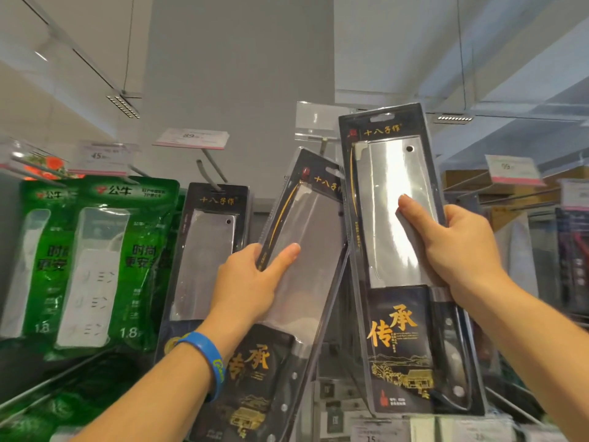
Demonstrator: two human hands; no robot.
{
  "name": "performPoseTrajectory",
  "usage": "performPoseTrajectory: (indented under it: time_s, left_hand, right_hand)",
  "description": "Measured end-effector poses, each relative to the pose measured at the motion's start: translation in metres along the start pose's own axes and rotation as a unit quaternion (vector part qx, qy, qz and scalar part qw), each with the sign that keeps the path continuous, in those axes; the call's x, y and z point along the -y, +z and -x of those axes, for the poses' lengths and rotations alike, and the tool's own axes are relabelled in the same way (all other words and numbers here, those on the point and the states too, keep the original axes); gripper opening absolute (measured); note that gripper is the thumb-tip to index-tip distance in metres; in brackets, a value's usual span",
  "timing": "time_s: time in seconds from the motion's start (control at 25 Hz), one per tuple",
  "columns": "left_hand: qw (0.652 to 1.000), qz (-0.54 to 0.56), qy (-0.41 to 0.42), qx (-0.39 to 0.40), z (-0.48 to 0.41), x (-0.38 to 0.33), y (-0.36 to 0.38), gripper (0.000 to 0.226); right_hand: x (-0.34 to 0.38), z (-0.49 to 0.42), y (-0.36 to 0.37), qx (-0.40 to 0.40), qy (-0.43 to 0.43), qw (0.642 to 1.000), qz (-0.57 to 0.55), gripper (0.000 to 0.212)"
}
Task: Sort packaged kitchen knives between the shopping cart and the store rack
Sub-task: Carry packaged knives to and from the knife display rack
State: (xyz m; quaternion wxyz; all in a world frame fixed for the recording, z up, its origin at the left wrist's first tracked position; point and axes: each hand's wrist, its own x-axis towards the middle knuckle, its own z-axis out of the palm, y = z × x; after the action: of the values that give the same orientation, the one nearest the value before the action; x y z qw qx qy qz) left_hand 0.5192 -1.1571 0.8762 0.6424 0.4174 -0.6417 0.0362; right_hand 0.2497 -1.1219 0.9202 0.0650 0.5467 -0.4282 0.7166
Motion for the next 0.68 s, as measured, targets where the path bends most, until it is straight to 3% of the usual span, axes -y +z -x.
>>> performPoseTrajectory:
  time_s: [0.16,0.28,0.44,0.68]
  left_hand:
    - [1.0,0.016,-0.018,-0.002,-0.006,0.002,-0.003,0.085]
    - [1.0,0.003,0.003,0.03,0.002,-0.005,0.006,0.068]
    - [0.999,-0.003,-0.007,0.032,0.0,0.0,0.01,0.062]
    - [0.999,0.039,-0.012,-0.002,-0.003,0.007,0.007,0.077]
  right_hand:
    - [-0.001,0.003,0.0,-0.002,-0.003,1.0,0.012,0.078]
    - [-0.001,0.003,0.003,-0.004,-0.003,1.0,0.014,0.079]
    - [-0.002,0.004,0.005,0.006,-0.005,1.0,0.018,0.091]
    - [-0.002,0.006,-0.002,0.015,0.02,1.0,-0.006,0.084]
